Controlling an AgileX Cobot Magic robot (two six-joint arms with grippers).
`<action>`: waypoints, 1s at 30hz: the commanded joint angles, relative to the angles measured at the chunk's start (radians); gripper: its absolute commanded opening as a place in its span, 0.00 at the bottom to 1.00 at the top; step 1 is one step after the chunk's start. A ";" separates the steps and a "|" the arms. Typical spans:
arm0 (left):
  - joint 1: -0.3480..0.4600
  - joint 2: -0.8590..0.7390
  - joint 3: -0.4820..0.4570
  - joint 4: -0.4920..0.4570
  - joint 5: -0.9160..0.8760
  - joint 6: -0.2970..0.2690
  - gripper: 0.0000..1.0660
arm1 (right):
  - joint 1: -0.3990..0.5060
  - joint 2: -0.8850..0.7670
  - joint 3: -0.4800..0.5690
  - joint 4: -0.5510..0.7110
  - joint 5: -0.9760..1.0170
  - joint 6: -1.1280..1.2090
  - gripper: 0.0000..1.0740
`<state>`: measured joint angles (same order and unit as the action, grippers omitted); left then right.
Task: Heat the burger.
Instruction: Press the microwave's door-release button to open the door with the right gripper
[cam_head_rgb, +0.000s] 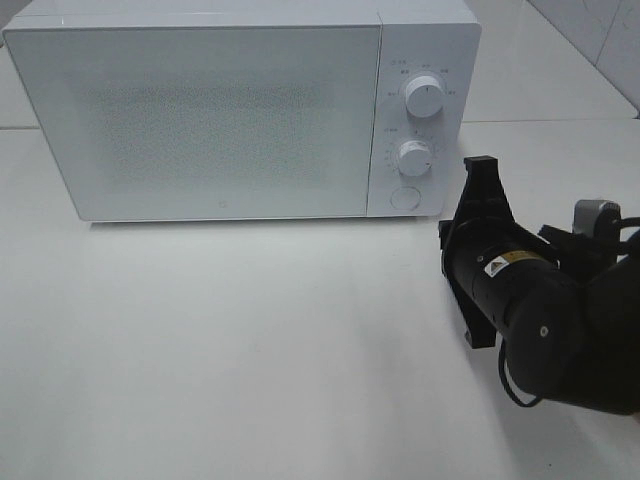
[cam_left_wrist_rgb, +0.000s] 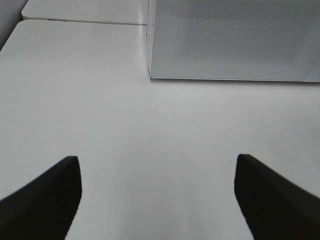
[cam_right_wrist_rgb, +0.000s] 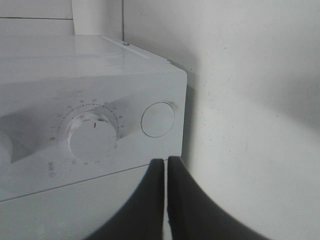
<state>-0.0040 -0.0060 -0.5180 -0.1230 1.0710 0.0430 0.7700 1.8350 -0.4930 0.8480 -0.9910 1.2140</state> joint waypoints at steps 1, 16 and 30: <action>-0.003 -0.018 0.001 -0.008 0.002 -0.003 0.72 | -0.051 0.034 -0.052 -0.072 0.028 0.009 0.00; -0.003 -0.018 0.001 -0.008 0.002 -0.003 0.72 | -0.141 0.163 -0.210 -0.192 0.123 0.014 0.00; -0.003 -0.018 0.001 -0.008 0.002 -0.001 0.72 | -0.163 0.252 -0.324 -0.197 0.131 0.019 0.00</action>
<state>-0.0040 -0.0060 -0.5180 -0.1230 1.0710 0.0430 0.6110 2.0830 -0.8030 0.6570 -0.8550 1.2290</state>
